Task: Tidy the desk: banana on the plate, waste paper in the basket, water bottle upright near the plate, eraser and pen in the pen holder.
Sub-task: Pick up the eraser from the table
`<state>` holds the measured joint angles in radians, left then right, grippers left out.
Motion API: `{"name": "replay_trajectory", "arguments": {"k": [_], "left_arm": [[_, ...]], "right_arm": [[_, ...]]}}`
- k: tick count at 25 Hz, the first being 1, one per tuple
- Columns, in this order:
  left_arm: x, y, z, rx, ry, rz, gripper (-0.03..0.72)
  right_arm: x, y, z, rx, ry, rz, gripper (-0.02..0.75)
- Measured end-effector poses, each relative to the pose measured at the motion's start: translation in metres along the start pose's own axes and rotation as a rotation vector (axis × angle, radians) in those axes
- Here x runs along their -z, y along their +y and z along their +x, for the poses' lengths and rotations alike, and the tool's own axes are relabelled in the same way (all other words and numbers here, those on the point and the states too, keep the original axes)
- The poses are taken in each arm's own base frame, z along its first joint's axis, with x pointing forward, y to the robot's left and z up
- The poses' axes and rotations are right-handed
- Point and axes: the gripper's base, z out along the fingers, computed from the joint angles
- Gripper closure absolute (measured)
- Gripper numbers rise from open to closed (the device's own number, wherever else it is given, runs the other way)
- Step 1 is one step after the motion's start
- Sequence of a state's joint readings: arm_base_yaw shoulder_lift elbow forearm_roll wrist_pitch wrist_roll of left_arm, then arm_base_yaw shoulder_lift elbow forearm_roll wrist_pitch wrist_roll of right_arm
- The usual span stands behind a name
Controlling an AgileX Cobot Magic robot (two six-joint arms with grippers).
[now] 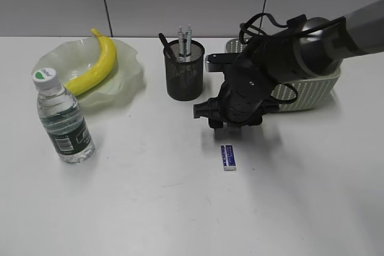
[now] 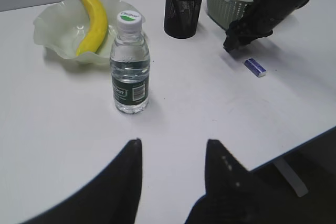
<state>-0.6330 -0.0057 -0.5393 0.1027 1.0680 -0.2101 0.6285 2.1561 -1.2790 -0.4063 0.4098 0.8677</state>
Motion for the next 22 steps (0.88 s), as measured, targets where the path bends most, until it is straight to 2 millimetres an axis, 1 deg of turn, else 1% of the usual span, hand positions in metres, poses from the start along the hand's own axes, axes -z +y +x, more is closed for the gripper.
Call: {"name": "replay_trajectory", "arguments": {"k": [2,4,7,9,10,15,17,20,22], "left_arm": [[0.000,0.000,0.000,0.000,0.000,0.000,0.388],[0.000,0.000,0.000,0.000,0.000,0.000,0.388],[0.000,0.000,0.000,0.000,0.000,0.000,0.388],[0.000,0.000,0.000,0.000,0.000,0.000,0.388],[0.000,0.000,0.000,0.000,0.000,0.000,0.388],[0.000,0.000,0.000,0.000,0.000,0.000,0.388],[0.000,0.000,0.000,0.000,0.000,0.000,0.388],[0.000,0.000,0.000,0.000,0.000,0.000,0.388],[0.000,0.000,0.000,0.000,0.000,0.000,0.388]], "right_arm": [[-0.001,0.000,-0.001,0.011,-0.008,-0.001,0.293],[-0.001,0.000,-0.001,0.014,-0.012,-0.003,0.324],[-0.002,0.001,-0.001,0.017,-0.016,-0.007,0.421],[-0.002,0.001,-0.001,0.017,-0.018,-0.009,0.523],[-0.002,0.001,-0.002,0.017,-0.018,-0.009,0.540],[-0.002,0.001,-0.002,0.025,-0.017,-0.006,0.538],[0.001,0.000,-0.002,0.037,-0.011,0.007,0.538],[0.013,-0.004,-0.003,0.061,0.004,0.040,0.538],[0.031,-0.005,-0.010,0.067,-0.017,0.043,0.538]]}}
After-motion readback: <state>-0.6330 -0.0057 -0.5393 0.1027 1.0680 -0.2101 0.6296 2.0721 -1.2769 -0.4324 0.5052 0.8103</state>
